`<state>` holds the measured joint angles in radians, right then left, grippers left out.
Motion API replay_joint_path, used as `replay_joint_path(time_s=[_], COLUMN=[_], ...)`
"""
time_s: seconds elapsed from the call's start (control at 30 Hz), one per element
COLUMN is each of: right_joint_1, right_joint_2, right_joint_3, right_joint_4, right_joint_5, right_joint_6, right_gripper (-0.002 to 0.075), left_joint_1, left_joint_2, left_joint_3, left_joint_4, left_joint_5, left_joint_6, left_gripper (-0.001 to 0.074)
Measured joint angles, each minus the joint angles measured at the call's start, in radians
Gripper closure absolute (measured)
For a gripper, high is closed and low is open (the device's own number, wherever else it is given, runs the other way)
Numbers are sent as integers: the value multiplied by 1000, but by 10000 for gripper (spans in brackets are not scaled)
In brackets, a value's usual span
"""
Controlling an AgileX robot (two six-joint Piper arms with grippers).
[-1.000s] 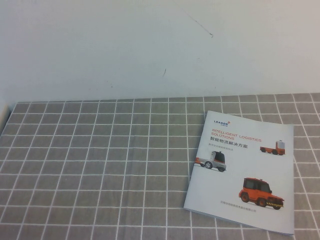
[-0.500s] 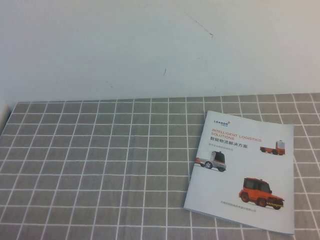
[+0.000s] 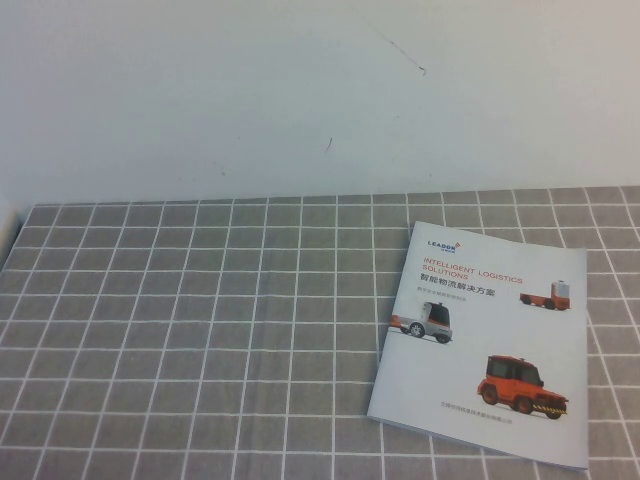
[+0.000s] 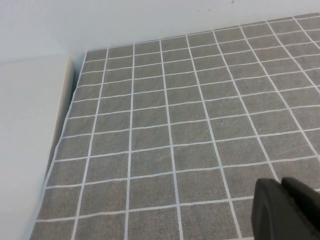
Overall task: Close book
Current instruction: 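Close the open booklet and leave it lying on the table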
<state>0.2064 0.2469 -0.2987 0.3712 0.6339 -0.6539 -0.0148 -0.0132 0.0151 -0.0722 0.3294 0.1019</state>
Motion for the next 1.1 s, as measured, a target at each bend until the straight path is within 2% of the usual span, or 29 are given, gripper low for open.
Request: replay_joint_path(time_s=[0.37,1.1], right_joint_1=[0,0], right_joint_2=[0,0], right_joint_3=[0,0], right_joint_4=[0,0], right_joint_5=[0,0], right_joint_6=[0,0], right_gripper=[729,729], left_joint_1=[0,-2], left_joint_2=[0,0], left_joint_3=[0,0], left_joint_4=[0,0], left_joint_5=[1,1], left_joint_6=[-64,-8], left_gripper=[738,738])
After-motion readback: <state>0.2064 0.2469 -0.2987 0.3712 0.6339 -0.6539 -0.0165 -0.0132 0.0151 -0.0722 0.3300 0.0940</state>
